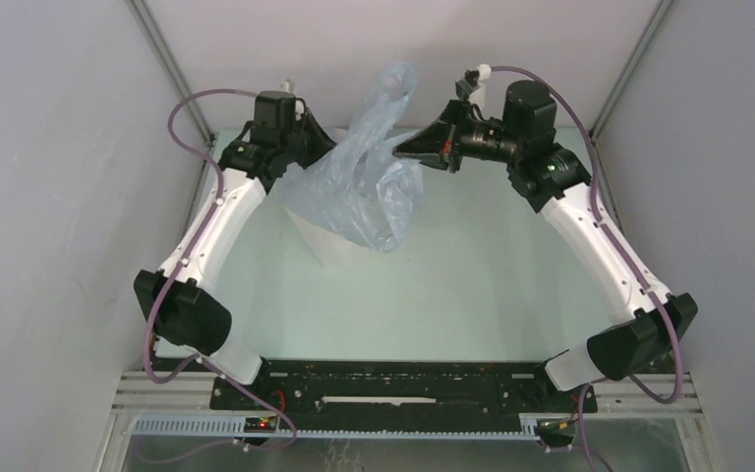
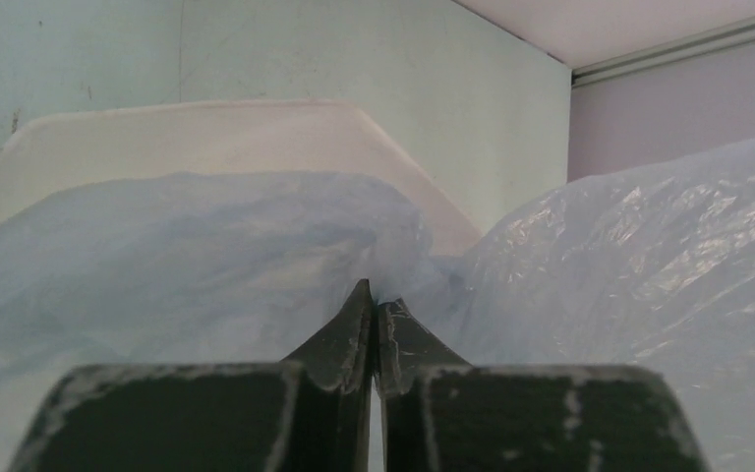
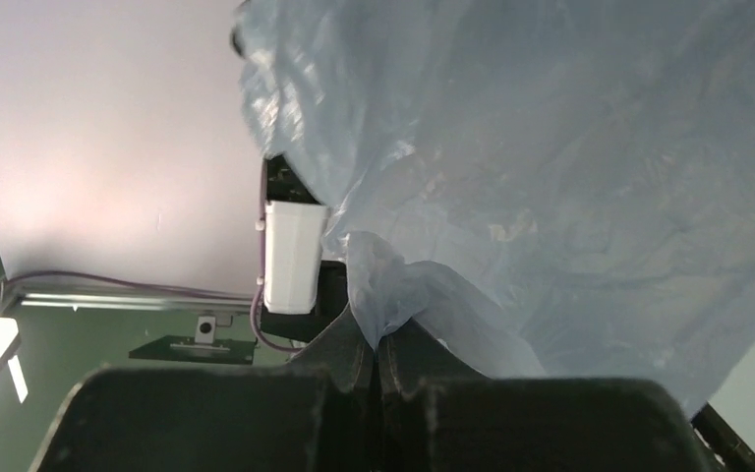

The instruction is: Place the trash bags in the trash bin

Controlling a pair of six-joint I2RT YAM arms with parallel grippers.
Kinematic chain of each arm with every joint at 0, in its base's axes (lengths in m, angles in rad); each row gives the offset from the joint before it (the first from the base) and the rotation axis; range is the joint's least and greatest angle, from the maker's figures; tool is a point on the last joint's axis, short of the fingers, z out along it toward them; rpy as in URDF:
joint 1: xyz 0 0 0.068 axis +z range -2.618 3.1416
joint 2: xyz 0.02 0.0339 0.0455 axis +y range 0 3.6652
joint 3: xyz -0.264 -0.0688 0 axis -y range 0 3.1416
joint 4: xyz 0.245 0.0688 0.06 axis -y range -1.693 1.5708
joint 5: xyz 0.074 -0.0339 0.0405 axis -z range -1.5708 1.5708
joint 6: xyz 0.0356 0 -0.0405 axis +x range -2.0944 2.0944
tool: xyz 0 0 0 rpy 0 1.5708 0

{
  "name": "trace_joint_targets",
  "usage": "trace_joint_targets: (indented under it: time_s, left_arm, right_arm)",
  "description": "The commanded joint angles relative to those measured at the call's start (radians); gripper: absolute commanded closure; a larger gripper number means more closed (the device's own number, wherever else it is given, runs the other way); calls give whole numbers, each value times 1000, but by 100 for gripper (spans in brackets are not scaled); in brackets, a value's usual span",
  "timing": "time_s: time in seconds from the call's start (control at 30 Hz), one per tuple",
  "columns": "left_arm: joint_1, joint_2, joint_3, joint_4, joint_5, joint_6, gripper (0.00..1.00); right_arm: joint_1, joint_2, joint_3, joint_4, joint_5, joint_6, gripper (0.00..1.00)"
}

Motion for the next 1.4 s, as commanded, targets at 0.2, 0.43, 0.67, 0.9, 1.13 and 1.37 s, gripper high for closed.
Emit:
trace_joint_targets:
  time_s: [0.2,0.43,0.67,0.9,1.13,1.37]
  left_arm:
    - [19,-194,-405,276,66,7,91]
    - [-15,-160,-497,374,138,-100,92]
    - [-115,-91,-470,446,203,-226,90]
    - [-204,-57,-431,531,225,-332,90]
    - [-143,-124,-341,365,201,-225,79]
    - [-80,-184,-220,177,247,-56,36]
  right_arm:
    - [47,150,221,221,112,119,100]
    - [92,248,244,419,142,274,100]
    - [66,211,187,328,151,190,100]
    - [17,126,131,296,145,156,100]
    - [-8,87,82,257,160,126,100]
    - [-12,122,122,260,173,121,100]
